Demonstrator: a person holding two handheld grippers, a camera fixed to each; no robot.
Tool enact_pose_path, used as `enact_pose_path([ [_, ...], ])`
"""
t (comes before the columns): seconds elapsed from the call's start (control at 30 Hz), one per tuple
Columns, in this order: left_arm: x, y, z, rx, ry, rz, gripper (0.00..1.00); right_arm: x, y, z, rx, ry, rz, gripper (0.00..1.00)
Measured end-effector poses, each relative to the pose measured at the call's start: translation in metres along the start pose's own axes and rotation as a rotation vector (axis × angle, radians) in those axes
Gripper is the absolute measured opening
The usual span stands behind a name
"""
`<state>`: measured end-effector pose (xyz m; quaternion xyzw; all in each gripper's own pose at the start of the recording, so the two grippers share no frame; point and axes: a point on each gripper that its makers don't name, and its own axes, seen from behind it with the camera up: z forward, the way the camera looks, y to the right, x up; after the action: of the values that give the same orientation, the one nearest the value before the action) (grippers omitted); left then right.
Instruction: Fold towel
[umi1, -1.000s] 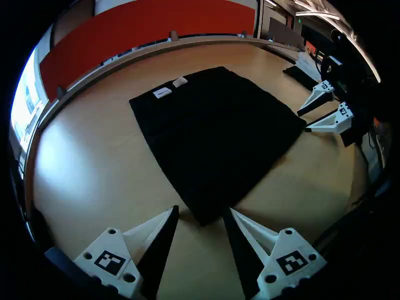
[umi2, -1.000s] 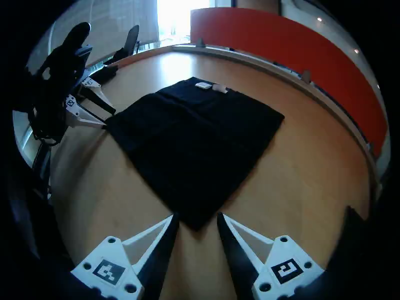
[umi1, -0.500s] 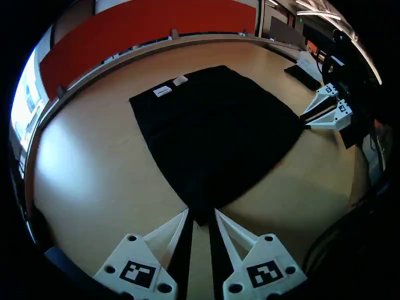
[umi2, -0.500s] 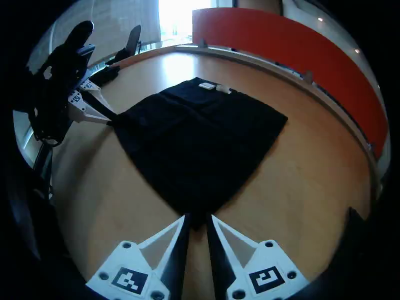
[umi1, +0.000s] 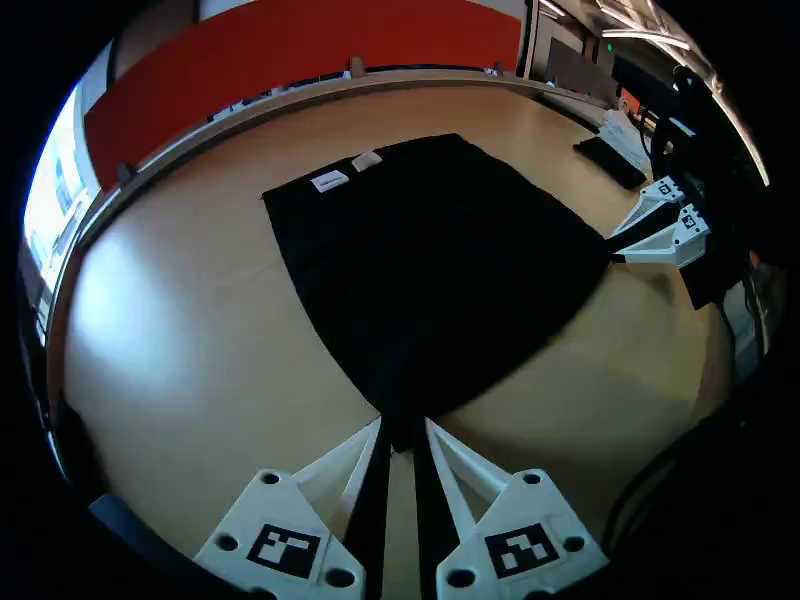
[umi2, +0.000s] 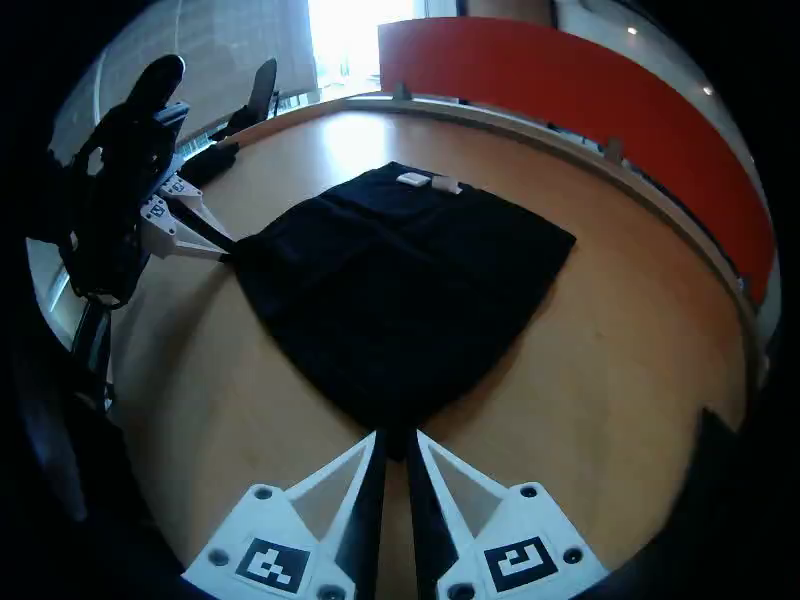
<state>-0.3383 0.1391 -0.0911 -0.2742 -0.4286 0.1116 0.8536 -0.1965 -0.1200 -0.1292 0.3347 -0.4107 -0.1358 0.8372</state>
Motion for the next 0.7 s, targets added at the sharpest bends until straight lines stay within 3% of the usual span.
enact_pose_path([
  [0.27, 0.007, 0.002, -0.007, -0.003, 0.004, -0.017, 0.14, 0.012, 0.004, -0.009, -0.011, 0.021, -0.013, 0.13],
  [0.7, 0.032, 0.007, -0.041, -0.011, 0.026, -0.073, 0.15, 0.047, 0.012, -0.042, -0.038, 0.098, -0.005, 0.13],
])
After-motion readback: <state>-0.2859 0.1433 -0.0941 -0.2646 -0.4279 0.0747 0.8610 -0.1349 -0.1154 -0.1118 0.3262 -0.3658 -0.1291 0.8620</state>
